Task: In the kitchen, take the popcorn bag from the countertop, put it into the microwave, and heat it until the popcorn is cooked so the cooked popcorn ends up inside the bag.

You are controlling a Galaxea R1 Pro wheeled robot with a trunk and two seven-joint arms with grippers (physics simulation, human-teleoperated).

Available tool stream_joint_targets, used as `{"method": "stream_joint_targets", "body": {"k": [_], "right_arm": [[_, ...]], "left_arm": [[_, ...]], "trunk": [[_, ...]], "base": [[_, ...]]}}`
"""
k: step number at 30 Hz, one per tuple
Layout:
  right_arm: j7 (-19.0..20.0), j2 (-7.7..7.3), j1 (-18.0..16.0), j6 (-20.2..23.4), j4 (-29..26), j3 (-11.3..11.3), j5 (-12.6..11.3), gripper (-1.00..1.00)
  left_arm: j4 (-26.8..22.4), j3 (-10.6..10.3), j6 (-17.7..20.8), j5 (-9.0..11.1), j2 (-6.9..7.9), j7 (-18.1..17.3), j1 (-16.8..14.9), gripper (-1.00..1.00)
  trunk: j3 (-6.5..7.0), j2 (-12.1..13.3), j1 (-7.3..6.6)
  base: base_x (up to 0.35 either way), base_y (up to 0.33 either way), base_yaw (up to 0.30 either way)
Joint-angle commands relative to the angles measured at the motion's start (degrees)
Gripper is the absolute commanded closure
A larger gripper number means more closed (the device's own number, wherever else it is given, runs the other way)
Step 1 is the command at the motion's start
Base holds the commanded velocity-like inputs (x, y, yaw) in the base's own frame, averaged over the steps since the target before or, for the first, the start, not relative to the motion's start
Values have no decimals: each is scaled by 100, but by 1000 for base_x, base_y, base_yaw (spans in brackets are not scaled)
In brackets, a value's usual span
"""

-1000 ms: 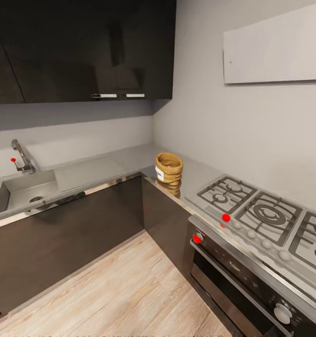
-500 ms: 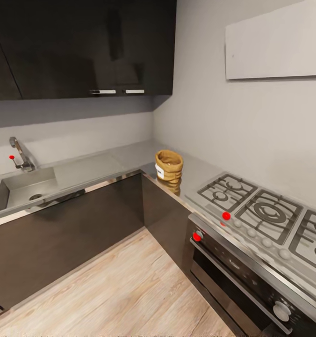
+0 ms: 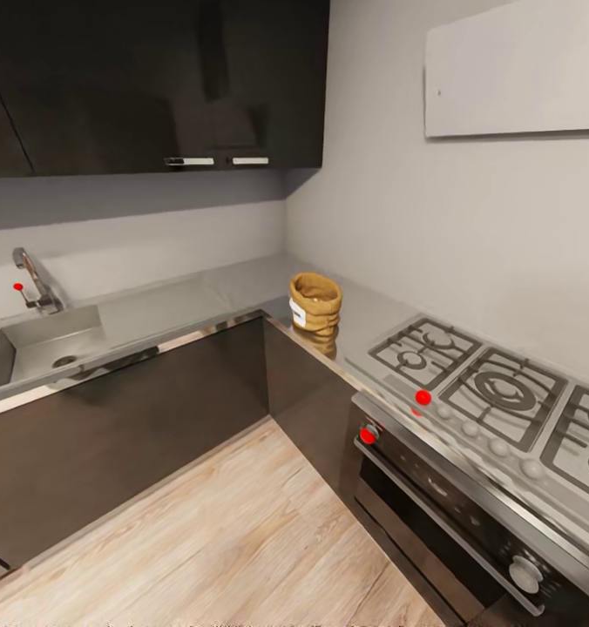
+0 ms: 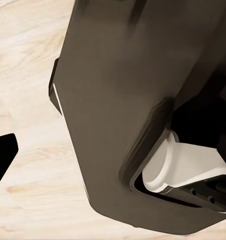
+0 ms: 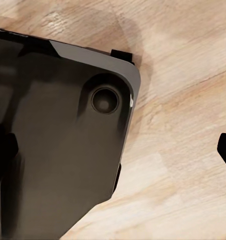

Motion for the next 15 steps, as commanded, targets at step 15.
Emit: {"method": "stream_joint_targets", "body": {"k": [15], "right_arm": [[12, -3, -7, -33, 17, -49, 40, -100]], "left_arm": [[-3, 36, -6, 8, -5, 4, -1, -100]], "trunk": [[-143, -5, 1]], "base": [[0, 0, 0]]}}
